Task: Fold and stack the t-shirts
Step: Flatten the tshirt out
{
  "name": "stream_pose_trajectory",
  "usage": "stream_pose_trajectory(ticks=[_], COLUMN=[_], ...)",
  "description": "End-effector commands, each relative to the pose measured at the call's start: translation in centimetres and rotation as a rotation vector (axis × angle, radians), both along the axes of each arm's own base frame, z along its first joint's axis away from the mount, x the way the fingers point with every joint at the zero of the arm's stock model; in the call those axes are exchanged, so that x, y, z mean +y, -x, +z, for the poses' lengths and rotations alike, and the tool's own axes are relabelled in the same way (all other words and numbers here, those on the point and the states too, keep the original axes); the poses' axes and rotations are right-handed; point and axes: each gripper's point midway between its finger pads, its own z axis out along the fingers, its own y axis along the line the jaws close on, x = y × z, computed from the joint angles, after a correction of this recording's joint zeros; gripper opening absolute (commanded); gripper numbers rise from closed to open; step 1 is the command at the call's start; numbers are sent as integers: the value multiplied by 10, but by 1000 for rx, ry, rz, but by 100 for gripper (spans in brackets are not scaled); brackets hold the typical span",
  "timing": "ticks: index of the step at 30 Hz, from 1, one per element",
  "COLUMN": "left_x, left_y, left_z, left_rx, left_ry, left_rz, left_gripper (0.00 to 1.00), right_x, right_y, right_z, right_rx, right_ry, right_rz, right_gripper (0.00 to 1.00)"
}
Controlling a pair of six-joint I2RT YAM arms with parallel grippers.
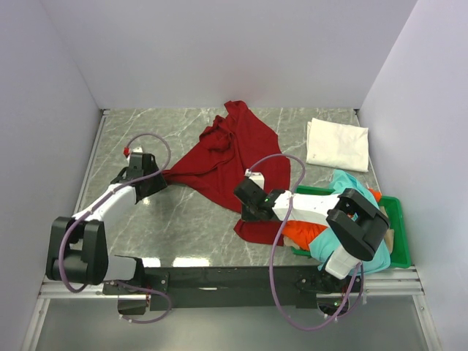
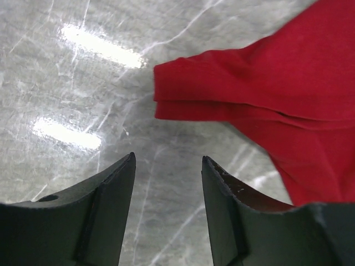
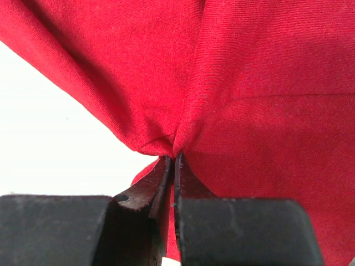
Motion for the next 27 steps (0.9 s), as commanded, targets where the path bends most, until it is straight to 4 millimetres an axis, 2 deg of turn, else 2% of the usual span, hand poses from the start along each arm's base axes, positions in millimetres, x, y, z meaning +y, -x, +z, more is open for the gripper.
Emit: stream_pose_trajectory(ticks=[1, 6, 11, 16, 23, 26, 27], left_x=[6, 9, 27, 23, 16, 17, 18], left_y=[-11, -26, -40, -55, -64, -66, -67], left_z=[-3, -9, -11, -17, -25, -29, -30], left_rx=[-31, -7, 10, 4, 16, 28, 37], left_ry=[-21, -47, -77, -38, -12, -15, -17], left_rz=[24, 16, 47, 9, -42, -55, -56], left_gripper=[57, 57, 56, 56, 54, 40, 22], right_x=[-6, -6, -6, -8, -7, -8, -9], right_y=[8, 7, 8, 7, 7, 7, 7], right_z=[1, 1, -3, -5, -4, -5, -6], right_rx=[11, 10, 21, 21, 22, 23, 26], right_ry=[36, 45, 53, 62, 65, 73, 77], right_rz=[9, 9, 13, 12, 10, 9, 6], right_gripper=[0, 0, 0, 0, 0, 0, 0])
